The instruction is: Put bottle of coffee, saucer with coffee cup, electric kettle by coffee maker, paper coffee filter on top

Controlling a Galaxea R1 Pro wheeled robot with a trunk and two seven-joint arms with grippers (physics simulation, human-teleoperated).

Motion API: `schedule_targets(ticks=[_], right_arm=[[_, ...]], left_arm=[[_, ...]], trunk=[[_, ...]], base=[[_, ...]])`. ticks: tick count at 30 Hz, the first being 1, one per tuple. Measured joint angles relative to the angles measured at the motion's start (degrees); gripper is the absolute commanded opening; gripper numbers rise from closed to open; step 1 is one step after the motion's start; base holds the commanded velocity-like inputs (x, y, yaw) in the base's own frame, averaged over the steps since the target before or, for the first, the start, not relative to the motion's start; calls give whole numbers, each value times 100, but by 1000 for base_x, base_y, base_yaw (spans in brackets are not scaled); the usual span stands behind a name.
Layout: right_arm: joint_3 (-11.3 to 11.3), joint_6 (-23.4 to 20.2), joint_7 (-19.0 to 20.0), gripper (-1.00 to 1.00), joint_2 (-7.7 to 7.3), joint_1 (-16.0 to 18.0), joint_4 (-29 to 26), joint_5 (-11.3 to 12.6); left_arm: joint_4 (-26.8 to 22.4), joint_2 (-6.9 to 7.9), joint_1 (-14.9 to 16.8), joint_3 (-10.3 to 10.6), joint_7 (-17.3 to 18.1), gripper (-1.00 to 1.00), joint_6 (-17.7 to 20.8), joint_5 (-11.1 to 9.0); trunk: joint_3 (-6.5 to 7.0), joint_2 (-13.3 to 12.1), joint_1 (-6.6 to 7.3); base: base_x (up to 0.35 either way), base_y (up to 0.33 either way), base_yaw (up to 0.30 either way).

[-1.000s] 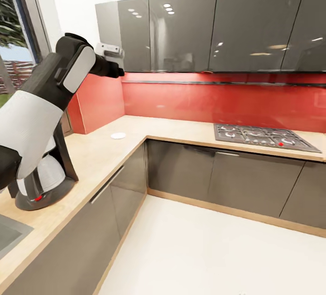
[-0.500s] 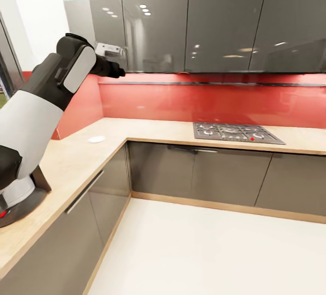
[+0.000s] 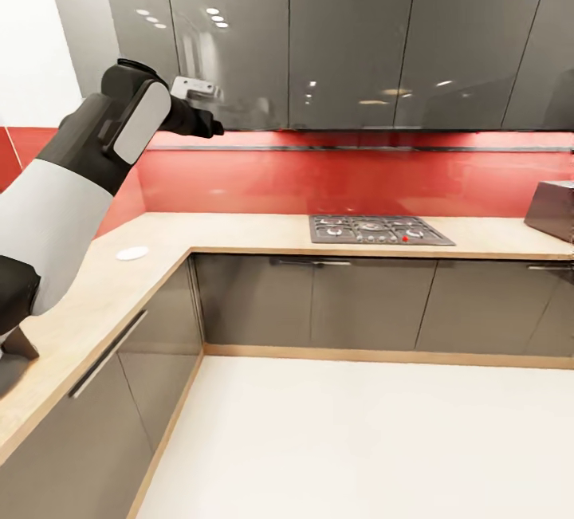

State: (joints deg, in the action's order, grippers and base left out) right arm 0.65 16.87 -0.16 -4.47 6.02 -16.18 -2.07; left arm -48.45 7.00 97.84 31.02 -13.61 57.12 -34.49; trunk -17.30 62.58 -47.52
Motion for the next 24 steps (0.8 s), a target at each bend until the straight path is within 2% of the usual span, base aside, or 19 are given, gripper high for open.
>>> schedule_targets(ticks=[3, 4, 8, 12, 17, 18, 20, 21, 23, 24], right_arm=[[5, 1, 0, 100, 0, 0, -9, 0], [6, 1, 0, 100, 0, 0, -14, 0], [7, 1, 0, 100, 0, 0, -20, 0], [8, 1, 0, 100, 0, 0, -21, 0], [4, 1, 0, 100, 0, 0, -21, 0], [4, 1, 0, 100, 0, 0, -21, 0], [5, 2, 0, 100, 0, 1, -20, 0], [5, 2, 0, 100, 0, 1, -20, 0], [6, 2, 0, 100, 1, 1, -20, 0], [6, 2, 0, 100, 1, 1, -19, 0]], left_arm=[[0, -3, 0, 0, 53, 100, -2, -4], [0, -4, -4, 1, 251, 100, -7, -12], [-2, -8, -13, 3, 542, 100, -34, -7], [-70, -158, -141, 9, 609, 100, -290, -9], [-103, -494, -571, 10, 621, 100, -847, -9], [-109, -621, -757, 12, 636, 100, -1089, -22], [-124, -746, -951, 23, 658, 100, -1317, -6], [-149, -860, -1136, 24, 688, 100, -1506, -17], [-197, -946, -1361, 25, 753, 100, -1683, -3], [-283, -1000, -1592, 31, 853, 100, -1865, -11]], trunk=[[1, 0, 0], [1, 0, 0], [1, 0, 0], [1, 0, 0], [1, -1, 0], [0, -1, -1], [1, -1, 0], [0, -1, 0], [1, -1, 0], [0, -1, 0]], base=[[0, 0, -34], [0, 0, -13], [0, 0, -4], [0, 0, 0], [0, 0, 0], [0, 0, 0], [0, 0, 0], [0, 0, 0], [0, 0, 0], [0, 0, 0]])
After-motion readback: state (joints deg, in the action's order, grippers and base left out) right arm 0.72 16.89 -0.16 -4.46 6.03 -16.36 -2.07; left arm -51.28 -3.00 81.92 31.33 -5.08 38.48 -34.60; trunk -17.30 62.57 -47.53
